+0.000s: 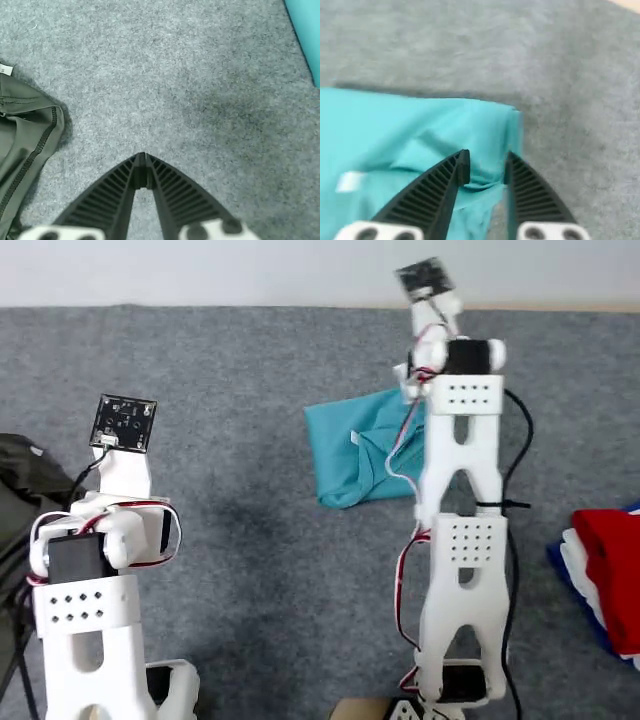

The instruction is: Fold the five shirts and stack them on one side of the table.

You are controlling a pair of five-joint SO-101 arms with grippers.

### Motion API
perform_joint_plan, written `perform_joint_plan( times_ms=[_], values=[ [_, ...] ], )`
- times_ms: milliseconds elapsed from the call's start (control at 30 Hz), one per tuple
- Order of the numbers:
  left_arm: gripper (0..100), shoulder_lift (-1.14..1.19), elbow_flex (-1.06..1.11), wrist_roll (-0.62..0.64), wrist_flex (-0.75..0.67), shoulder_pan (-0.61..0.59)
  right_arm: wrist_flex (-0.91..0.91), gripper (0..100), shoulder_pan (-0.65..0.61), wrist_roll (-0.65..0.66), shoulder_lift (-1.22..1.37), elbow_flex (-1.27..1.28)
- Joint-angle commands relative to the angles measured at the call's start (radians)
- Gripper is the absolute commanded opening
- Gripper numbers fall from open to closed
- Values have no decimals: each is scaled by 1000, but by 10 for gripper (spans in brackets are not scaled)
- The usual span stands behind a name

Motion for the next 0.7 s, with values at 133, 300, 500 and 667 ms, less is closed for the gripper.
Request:
perform_joint_plan(
  times_ms=[133, 300, 500, 667],
  values=[
    [2, -17, -5, 0, -11, 2, 163, 144, -119, -26, -120, 17],
    [2, -17, -5, 0, -2, 2, 162, 193, -145, -44, -128, 123],
    [2, -17, -4, 0, 3, 0, 142, 191, -130, -48, -125, 287],
    [2, -17, -4, 0, 3, 0, 71, 189, -85, -46, -125, 381]
  ],
)
